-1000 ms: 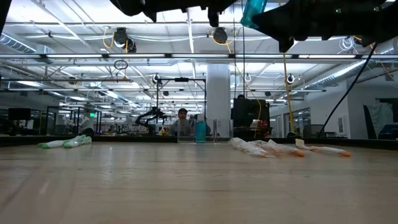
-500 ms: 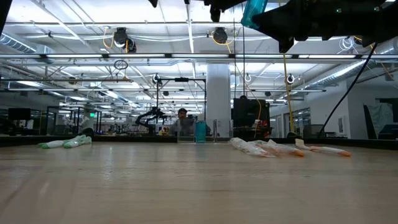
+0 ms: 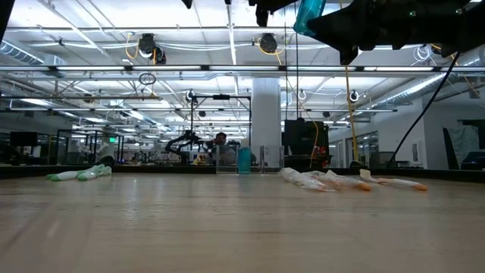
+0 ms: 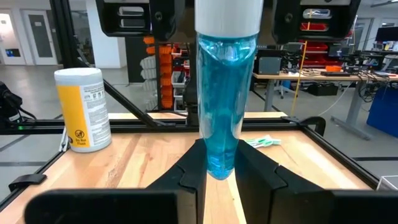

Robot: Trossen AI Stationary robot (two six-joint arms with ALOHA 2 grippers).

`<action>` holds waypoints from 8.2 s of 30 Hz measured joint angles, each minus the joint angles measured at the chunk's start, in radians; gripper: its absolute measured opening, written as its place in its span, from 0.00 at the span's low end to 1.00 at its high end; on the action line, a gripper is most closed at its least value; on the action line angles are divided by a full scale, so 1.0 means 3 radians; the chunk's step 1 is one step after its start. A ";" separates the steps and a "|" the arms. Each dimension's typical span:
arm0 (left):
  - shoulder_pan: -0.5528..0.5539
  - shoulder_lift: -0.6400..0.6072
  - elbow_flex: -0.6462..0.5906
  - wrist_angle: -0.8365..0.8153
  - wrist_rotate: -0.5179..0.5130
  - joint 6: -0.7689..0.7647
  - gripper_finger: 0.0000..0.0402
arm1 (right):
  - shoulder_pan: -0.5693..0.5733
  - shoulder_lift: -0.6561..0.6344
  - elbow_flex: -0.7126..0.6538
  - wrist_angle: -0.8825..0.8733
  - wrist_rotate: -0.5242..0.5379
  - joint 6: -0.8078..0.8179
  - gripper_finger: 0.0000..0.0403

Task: Pick & Place toothbrushing station
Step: Put the blue mouthwash into the transparent organizer

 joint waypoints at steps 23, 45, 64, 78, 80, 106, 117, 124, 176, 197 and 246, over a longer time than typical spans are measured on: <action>0.0033 0.0148 0.0006 0.0235 -0.0052 -0.0173 0.31 | -0.0001 0.0001 -0.0001 -0.0012 0.0014 0.0008 0.14; 0.0092 0.0149 0.0005 0.0196 0.0306 -0.0284 0.22 | 0.0001 0.0001 -0.0001 -0.0039 -0.0014 0.0002 0.14; 0.0093 0.0159 0.0071 0.0135 0.0137 -0.0340 0.65 | 0.0001 0.0001 0.0003 -0.0037 -0.0013 -0.0004 0.14; 0.0093 0.0238 0.0168 0.0044 0.0116 -0.0308 0.59 | 0.0001 0.0000 0.0003 -0.0038 -0.0012 0.0017 0.14; 0.0093 0.0240 0.0168 0.0033 0.0117 -0.0317 0.59 | 0.0001 0.0000 0.0003 -0.0038 -0.0011 0.0033 0.14; 0.0092 0.0242 0.0168 0.0100 0.0221 -0.0300 0.25 | -0.0001 0.0000 0.0003 -0.0049 -0.0010 0.0050 0.14; 0.0115 0.0189 0.0159 0.0169 0.0197 -0.0112 0.26 | -0.0001 -0.0008 0.0004 -0.0081 0.0009 0.0100 0.20; 0.0350 -0.0107 0.0179 0.0292 0.0138 0.0019 0.25 | 0.0005 0.0011 -0.0014 -0.0285 0.0055 0.0289 0.41; 0.2068 0.0994 -0.1110 0.3319 0.0223 -0.0783 0.25 | -0.0092 -0.0009 -0.0003 -0.0391 0.0266 -0.0034 0.52; 0.2225 0.0987 -0.0876 0.2243 0.0743 -0.0720 0.25 | -0.0097 -0.0009 -0.0003 -0.0400 0.0266 -0.0041 0.52; 0.1082 0.0215 -0.0875 0.3701 0.1406 -0.0961 0.24 | -0.1341 0.1617 0.0589 0.2583 -0.1317 0.0187 0.52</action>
